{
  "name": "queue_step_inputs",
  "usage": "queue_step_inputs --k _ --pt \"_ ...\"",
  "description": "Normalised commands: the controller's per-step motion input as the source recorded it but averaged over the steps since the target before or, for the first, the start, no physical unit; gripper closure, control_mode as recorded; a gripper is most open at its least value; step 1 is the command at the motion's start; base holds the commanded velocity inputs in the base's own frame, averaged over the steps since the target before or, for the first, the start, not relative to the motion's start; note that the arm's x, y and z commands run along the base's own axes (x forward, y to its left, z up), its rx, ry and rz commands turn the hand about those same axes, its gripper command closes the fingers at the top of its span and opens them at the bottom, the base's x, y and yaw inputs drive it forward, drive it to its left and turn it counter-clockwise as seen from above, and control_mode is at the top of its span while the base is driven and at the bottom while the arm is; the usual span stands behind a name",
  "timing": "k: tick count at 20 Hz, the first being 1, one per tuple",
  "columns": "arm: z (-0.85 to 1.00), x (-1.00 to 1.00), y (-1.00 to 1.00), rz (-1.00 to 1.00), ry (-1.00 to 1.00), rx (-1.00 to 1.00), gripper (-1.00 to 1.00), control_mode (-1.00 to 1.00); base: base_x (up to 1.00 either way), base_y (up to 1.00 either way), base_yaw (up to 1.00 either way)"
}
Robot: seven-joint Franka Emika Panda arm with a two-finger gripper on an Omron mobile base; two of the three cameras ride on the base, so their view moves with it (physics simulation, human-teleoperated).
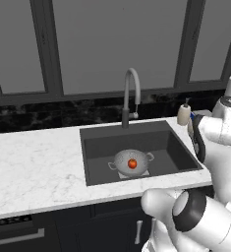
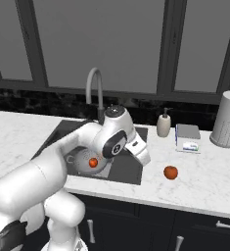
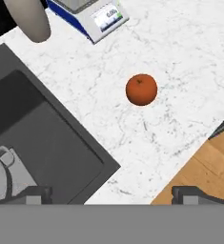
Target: Put the colander in the sink, put the orange, apple in the colander, and turn on the sink faucet and pour water over the colander.
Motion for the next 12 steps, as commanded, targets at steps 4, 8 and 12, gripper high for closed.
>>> queue_step_inputs --k 4,8,12 --pt "0.03 0.04 -1.00 0.00 0.36 -0.30 -1.00 -1.00 0.00 0.00 0.00" --pt "-0.40 0.18 -1.00 0.18 0.29 0.00 -1.00 -1.00 0.00 0.00 0.00" --pt "-0.93 0.04 -0.94 0.23 0.41 0.26 -1.00 -1.00 0.00 0.00 0.00"
